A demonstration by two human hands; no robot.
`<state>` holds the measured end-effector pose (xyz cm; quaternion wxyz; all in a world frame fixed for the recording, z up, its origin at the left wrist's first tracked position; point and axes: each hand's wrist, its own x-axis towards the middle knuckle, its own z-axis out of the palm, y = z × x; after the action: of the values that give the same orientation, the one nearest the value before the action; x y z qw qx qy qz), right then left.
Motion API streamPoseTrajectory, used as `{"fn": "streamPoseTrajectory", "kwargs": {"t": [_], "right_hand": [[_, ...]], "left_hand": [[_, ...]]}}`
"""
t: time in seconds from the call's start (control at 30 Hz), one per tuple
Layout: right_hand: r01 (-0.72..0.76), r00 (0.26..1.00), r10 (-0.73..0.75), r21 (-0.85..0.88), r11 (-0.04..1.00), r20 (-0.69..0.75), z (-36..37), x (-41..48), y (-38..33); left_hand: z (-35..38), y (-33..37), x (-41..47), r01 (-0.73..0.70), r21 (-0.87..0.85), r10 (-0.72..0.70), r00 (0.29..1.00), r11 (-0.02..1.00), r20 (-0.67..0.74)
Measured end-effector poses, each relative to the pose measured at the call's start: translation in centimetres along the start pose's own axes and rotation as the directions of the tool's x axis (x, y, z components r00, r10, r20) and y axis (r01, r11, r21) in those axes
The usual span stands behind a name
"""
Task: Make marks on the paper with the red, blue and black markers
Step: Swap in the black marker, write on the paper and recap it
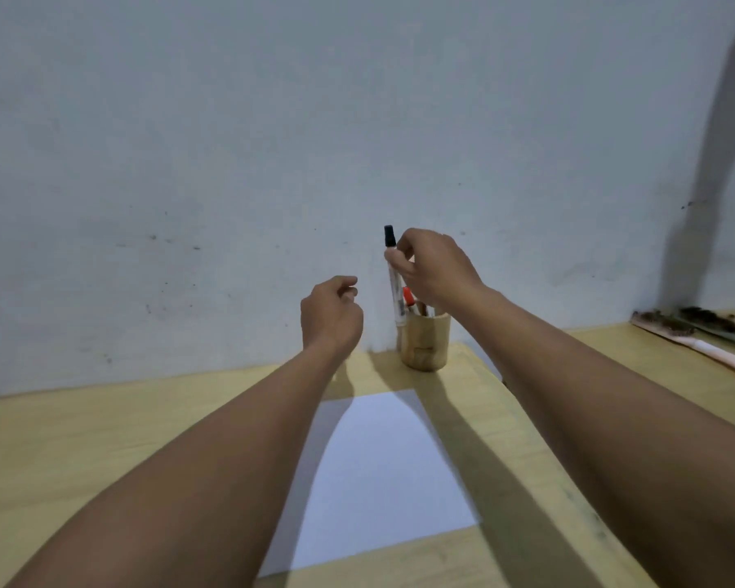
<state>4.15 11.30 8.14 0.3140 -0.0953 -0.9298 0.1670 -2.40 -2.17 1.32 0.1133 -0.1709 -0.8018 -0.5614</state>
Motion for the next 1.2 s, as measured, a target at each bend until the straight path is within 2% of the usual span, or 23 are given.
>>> {"fn": "streamPoseTrajectory", "kwargs": {"t": [0.07, 0.13, 0.27, 0.47, 0.6, 0.73, 0.77, 0.83, 0.93, 1.0, 1.07, 1.2], "right_hand": [[0.016, 0.997, -0.017, 0.025, 1.0, 0.069, -0.3, -0.8, -1.5], [0.032, 0.99, -0.04, 0.063, 0.998, 0.135, -0.4, -1.5, -2.9], [0.061, 0.972, -0.092, 0.146, 0.987, 0.218, -0.2, -2.8, -5.5], [0.043, 0.945, -0.122, 0.254, 0.966, 0.303, 0.8, -4.0, -7.7], [-0.016, 0.93, -0.114, 0.347, 0.938, 0.351, 0.9, -4.8, -8.8], [-0.175, 0.863, -0.057, 0.403, 0.898, 0.501, 1.3, -5.5, -9.4], [-0.237, 0.853, -0.045, 0.463, 0.854, 0.519, 1.4, -5.5, -9.5], [-0.371, 0.843, -0.028, 0.617, 0.694, 0.538, 1.3, -5.7, -9.7], [-0.547, 0.801, -0.075, 0.777, 0.312, 0.594, 1.3, -6.2, -9.9], [-0.592, 0.797, -0.081, 0.801, 0.087, 0.598, 1.7, -6.6, -10.4], [-0.587, 0.809, -0.041, 0.809, -0.026, 0.586, 2.7, -7.0, -11.0], [-0.524, 0.835, 0.123, 0.843, -0.124, 0.537, 5.3, -7.4, -12.4]], "left_hand": [[-2.2, 1.0, 0.0, 0.03, -0.118, -0.037, 0.997, 0.993, -0.061], [-4.3, 1.7, 0.0, 0.076, -0.259, -0.096, 0.993, 0.963, -0.065], [-7.8, 2.1, -0.2, 0.166, -0.421, -0.155, 0.986, 0.892, 0.061], [-11.6, 2.2, -1.2, 0.212, -0.464, -0.146, 0.974, 0.86, 0.174], [-13.5, 1.8, -1.2, 0.206, -0.424, -0.155, 0.976, 0.882, 0.153], [-14.8, 1.2, -1.1, 0.193, -0.413, -0.175, 0.981, 0.89, 0.081], [-15.1, 1.0, -1.1, 0.194, -0.421, -0.183, 0.981, 0.886, 0.066], [-15.6, 0.6, -1.0, 0.202, -0.459, -0.2, 0.978, 0.865, 0.053], [-16.4, -0.1, -0.9, 0.22, -0.518, -0.228, 0.972, 0.826, 0.048], [-16.9, -0.5, -1.0, 0.233, -0.554, -0.245, 0.968, 0.799, 0.054], [-17.1, -0.7, -1.0, 0.242, -0.577, -0.255, 0.965, 0.78, 0.06], [-17.4, -1.0, -1.3, 0.243, -0.589, -0.225, 0.969, 0.771, 0.106]]}}
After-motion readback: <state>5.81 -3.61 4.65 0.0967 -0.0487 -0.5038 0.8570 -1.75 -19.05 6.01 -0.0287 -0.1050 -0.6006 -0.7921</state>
